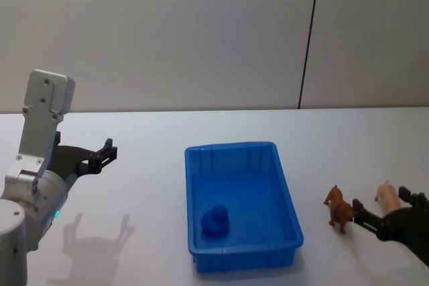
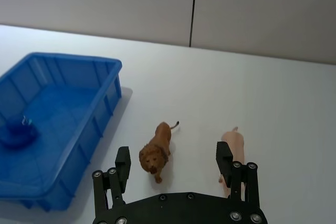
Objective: Pick up the two dolls from the table and place them into the box.
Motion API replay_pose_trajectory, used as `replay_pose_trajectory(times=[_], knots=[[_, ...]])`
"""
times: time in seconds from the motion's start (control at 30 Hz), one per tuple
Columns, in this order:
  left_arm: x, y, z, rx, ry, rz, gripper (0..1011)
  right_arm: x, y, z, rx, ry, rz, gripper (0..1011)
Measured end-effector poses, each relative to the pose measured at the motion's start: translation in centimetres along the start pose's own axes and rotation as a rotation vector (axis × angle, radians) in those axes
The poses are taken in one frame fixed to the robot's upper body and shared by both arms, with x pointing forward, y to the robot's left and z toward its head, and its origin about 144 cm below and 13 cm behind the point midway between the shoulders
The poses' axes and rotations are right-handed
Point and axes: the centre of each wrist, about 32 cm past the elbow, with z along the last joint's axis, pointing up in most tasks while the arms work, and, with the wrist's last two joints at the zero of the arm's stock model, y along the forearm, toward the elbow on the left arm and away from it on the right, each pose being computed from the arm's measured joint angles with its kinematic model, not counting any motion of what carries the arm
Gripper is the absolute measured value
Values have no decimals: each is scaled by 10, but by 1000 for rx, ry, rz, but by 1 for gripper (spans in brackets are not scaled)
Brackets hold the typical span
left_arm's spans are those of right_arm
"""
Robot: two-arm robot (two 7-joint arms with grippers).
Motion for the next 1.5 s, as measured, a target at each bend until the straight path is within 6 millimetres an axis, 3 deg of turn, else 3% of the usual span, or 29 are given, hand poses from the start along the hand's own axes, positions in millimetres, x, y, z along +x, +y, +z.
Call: replay_pose_trajectory(times=[1.5], knots=[[0,1,0,1,-1,9,1001,-10,60,-9,-149,-32,40,1001]])
